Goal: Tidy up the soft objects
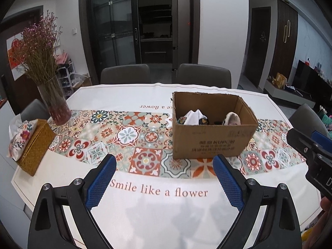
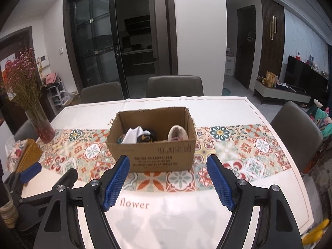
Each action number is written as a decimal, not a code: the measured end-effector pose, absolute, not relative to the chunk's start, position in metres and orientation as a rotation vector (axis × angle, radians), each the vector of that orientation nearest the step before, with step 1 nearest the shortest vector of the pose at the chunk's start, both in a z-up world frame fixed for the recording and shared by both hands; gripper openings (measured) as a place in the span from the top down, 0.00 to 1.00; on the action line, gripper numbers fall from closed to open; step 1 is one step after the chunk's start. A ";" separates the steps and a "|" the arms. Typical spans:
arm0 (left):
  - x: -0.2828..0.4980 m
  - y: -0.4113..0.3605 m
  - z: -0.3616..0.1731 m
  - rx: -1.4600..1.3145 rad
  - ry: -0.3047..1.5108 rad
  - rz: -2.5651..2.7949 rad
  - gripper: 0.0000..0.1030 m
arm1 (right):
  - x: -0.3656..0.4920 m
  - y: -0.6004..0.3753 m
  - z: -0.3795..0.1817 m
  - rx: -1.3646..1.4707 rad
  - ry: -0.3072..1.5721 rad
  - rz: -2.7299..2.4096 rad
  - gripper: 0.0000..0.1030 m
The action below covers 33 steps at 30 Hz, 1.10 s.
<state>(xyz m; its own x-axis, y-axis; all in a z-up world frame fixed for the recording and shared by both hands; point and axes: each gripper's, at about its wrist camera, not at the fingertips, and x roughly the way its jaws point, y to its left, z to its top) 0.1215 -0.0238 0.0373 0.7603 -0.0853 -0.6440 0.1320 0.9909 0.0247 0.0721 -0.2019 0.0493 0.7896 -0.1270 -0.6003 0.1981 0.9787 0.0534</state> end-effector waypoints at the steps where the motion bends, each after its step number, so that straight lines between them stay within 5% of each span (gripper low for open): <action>1: 0.117 -0.023 0.037 0.072 0.695 -0.121 0.07 | 0.069 -0.202 0.049 0.118 0.637 -0.175 0.25; 8: 0.082 -0.018 0.039 0.077 0.664 -0.132 0.03 | 0.039 -0.197 0.046 0.107 0.624 -0.178 0.25; 12: 0.068 -0.017 0.038 0.088 0.657 -0.135 0.01 | 0.022 -0.195 0.044 0.086 0.602 -0.197 0.15; 33: 0.004 -0.002 -0.013 0.118 0.713 -0.056 0.00 | -0.043 -0.181 -0.016 0.092 0.667 -0.192 0.15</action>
<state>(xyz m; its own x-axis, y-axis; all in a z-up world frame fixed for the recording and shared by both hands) 0.0036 -0.0018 -0.0126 0.7554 -0.0113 -0.6552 0.0918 0.9918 0.0888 -0.0432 -0.1809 -0.0156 0.7686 -0.1470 -0.6226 0.2062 0.9782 0.0236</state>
